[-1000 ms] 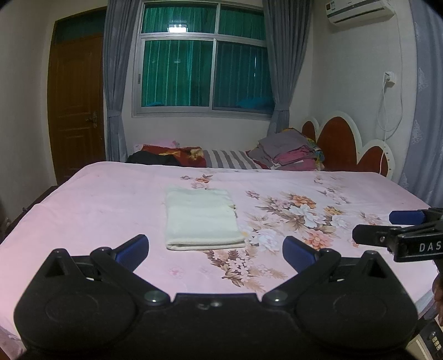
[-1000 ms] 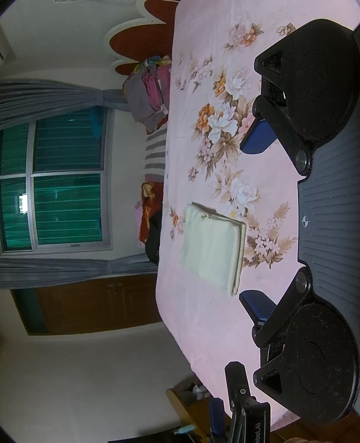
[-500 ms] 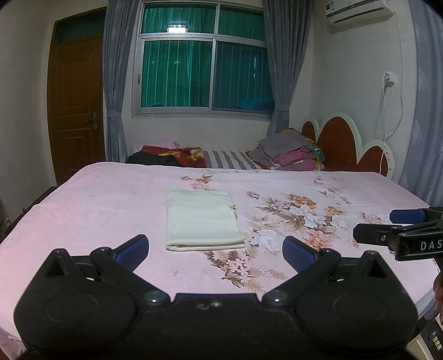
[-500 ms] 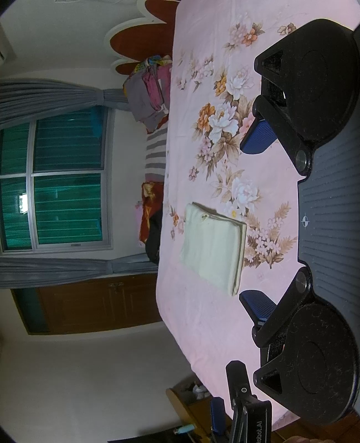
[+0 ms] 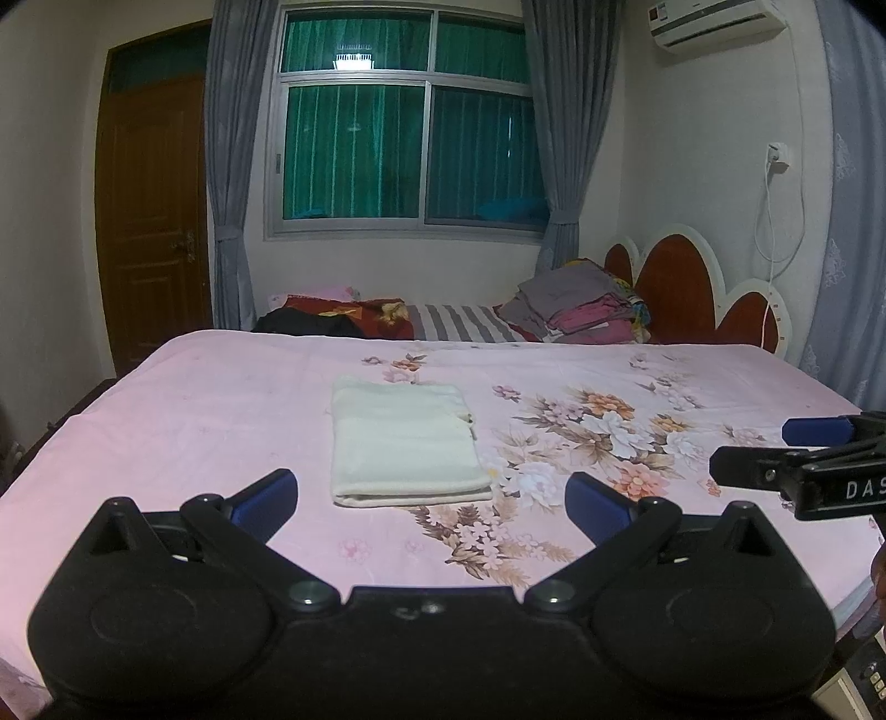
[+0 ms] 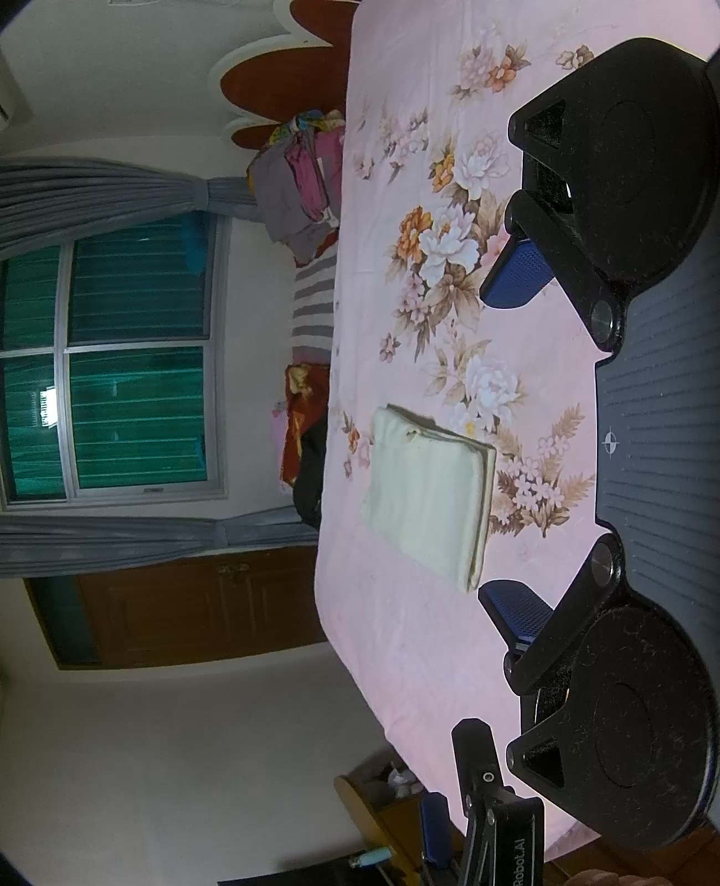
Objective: Fold small clothes
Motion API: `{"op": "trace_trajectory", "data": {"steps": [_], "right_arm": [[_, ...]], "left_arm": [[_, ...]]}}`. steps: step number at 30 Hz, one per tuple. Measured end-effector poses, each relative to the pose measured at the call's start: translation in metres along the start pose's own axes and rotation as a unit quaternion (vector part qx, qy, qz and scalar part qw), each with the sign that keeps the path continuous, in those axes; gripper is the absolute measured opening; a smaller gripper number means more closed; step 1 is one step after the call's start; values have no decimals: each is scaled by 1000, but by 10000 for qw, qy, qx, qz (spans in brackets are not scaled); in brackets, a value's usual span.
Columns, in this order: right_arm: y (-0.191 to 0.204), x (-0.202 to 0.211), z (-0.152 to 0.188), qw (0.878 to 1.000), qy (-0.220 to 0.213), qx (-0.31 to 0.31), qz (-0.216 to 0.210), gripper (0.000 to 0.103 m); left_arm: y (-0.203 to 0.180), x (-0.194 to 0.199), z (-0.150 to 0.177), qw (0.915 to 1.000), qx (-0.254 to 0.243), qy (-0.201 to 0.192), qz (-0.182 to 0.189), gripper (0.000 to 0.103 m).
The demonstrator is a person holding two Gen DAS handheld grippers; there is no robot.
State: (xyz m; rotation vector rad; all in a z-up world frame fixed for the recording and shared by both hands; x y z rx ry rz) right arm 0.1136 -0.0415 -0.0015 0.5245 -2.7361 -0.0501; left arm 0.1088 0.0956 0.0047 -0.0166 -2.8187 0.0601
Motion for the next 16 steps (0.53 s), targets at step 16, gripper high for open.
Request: {"op": "trace_trajectory", "data": {"steps": [16], "right_arm": [[1, 1, -5, 10000, -31, 21, -26, 103]], "left_arm": [[4, 3, -7, 9998, -120, -184, -5, 102]]}}
Point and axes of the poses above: each gripper's, at about its wrist camera, not at the fingertips, and x roughly against the way its jaws point, y to its left, z to its underside, the point moved 8 cm from there along -x, roughly the way its jaws point, and after that the axes turned 7 degrees about -y, right-handed, at the moved point
